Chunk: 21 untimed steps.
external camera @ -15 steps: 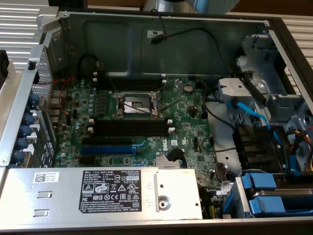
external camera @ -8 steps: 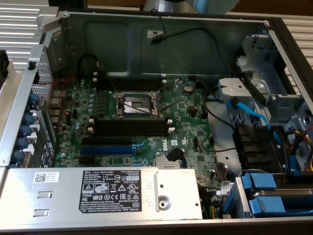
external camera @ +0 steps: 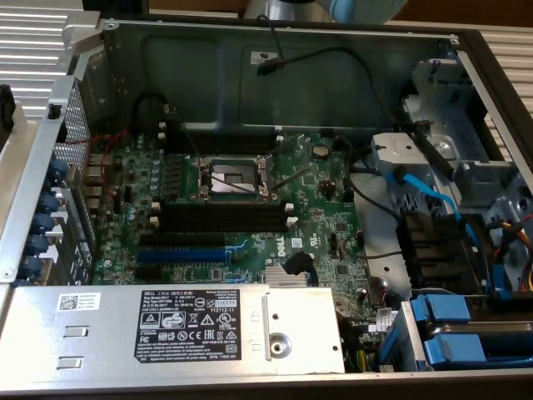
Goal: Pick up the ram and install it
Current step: 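Pick up the ram and move it above insertion slot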
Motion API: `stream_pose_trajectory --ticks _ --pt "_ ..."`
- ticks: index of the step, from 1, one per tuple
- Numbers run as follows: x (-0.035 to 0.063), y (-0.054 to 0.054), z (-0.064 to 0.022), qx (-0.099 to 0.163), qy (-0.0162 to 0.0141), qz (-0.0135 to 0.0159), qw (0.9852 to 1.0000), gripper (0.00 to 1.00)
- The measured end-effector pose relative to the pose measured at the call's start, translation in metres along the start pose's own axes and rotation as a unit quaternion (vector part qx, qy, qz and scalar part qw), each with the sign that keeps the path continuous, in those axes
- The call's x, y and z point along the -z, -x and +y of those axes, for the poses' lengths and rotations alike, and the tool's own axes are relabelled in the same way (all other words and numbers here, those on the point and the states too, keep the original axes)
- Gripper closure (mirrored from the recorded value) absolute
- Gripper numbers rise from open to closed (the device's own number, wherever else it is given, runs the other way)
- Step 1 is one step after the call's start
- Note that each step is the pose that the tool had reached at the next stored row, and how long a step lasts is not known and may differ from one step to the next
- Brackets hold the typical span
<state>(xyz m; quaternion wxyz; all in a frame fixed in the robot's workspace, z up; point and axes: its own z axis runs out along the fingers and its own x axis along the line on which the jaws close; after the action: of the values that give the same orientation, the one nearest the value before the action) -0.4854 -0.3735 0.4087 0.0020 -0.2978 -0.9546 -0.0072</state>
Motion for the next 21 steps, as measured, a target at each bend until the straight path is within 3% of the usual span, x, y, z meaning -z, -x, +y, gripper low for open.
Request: stream_pose_trajectory --ticks 8,21 --pt "0.0 -0.0013 -0.0009 -0.04 0.0003 -0.0005 0.9992 0.9" --pt "0.0 -0.0058 -0.004 -0.088 0.0006 -0.0008 0.9961 0.9"
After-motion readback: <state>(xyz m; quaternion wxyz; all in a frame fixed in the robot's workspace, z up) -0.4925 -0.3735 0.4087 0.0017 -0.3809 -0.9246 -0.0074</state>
